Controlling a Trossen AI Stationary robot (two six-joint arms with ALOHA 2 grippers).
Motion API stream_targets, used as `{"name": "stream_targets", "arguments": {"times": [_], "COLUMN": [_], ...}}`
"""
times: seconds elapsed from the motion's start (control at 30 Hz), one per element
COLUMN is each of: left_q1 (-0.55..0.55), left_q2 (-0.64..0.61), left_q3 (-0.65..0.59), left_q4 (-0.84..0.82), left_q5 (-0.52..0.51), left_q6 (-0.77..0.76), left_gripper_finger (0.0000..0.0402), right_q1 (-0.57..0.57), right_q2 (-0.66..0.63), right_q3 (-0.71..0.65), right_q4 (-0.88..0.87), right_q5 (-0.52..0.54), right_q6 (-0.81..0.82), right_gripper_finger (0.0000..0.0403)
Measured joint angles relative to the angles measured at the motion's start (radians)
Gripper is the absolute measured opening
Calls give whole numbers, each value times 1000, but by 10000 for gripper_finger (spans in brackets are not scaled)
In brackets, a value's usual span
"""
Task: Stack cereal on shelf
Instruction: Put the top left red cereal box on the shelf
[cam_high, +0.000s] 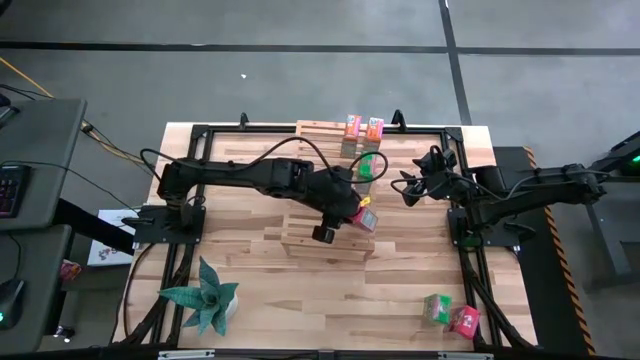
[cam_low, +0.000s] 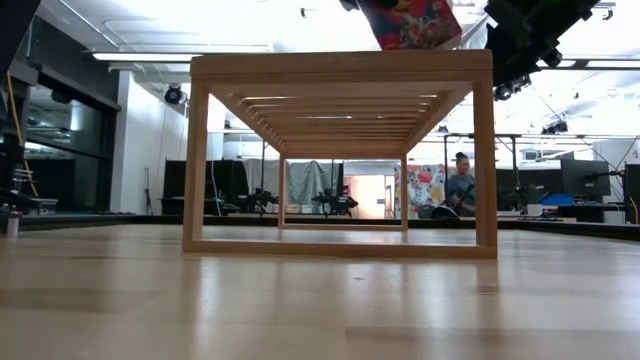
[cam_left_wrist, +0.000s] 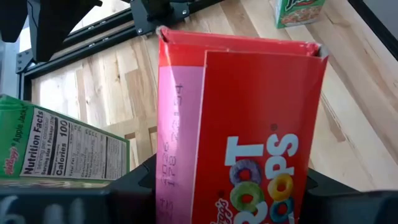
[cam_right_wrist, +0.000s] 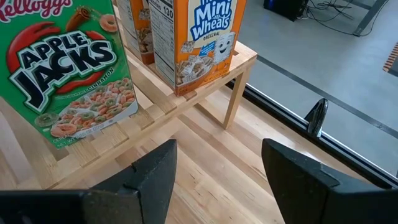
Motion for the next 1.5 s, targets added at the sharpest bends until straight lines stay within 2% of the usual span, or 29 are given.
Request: {"name": "stream_targets", "arguments": {"times": [0.6,1.07,1.3,1.5], "left_q1": [32,32,33,34], "left_q2": [0,0,-26,-97], "left_q3": [-2,-3,-4,-4], "left_q4": [-4,-3,-26,-135], "left_q5": [-12,-12,-21,-100], "left_q6": [-7,-10,-1,-10], "left_gripper_finger": [169,240,245,246], "right_q1": [0,0,0,0], "right_q2": [0,0,0,0], "right_q3": [0,0,0,0], "right_q4": [0,0,0,9], "right_q5": [0,0,-25,-36], "right_q6": [0,0,0,-18], "right_gripper_finger": [229,229,229,229]}}
